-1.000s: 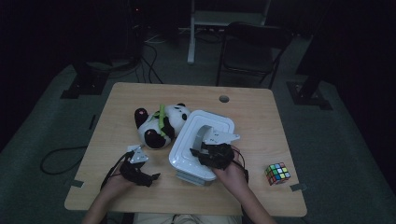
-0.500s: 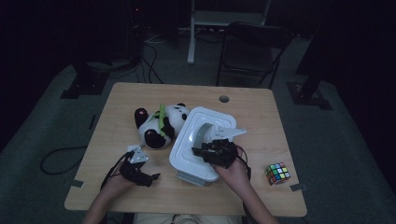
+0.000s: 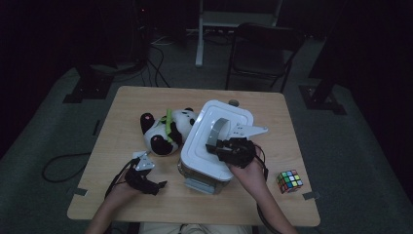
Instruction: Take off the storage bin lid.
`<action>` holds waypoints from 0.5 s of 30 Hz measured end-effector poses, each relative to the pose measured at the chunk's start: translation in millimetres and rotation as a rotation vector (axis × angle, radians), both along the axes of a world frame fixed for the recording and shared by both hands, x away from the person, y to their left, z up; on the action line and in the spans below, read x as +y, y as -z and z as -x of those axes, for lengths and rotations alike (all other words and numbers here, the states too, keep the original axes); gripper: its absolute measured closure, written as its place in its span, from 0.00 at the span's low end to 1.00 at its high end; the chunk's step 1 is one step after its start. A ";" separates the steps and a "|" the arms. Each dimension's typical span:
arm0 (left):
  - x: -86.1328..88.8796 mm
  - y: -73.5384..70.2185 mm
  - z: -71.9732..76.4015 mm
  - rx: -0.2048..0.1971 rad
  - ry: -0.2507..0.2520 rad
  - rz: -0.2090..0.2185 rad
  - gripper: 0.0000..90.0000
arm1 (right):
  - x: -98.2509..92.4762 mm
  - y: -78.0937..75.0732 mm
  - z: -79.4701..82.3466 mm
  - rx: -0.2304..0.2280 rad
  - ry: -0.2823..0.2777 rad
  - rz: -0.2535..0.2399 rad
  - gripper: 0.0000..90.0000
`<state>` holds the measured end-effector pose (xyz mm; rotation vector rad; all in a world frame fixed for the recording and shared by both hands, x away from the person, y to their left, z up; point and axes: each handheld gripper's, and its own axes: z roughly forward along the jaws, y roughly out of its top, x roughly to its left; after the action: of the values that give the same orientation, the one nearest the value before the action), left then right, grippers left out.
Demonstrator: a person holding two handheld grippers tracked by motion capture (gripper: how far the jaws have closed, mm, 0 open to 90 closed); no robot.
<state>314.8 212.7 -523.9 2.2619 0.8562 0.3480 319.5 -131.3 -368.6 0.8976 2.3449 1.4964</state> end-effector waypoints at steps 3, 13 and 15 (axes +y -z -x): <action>0.1 0.0 0.0 0.000 0.001 -0.001 0.02 | -6.2 -3.9 -6.5 -0.014 0.030 -0.006 0.78; 0.1 0.0 -0.1 -0.002 0.001 -0.003 0.02 | -24.3 -12.6 -33.1 -0.036 0.119 -0.022 0.78; 0.0 0.0 0.0 -0.001 0.000 -0.001 0.02 | -28.8 -15.1 -39.6 -0.041 0.142 -0.020 0.78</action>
<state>314.9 212.8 -523.9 2.2625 0.8554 0.3490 359.1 -160.1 -353.5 1.0056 2.1911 1.4695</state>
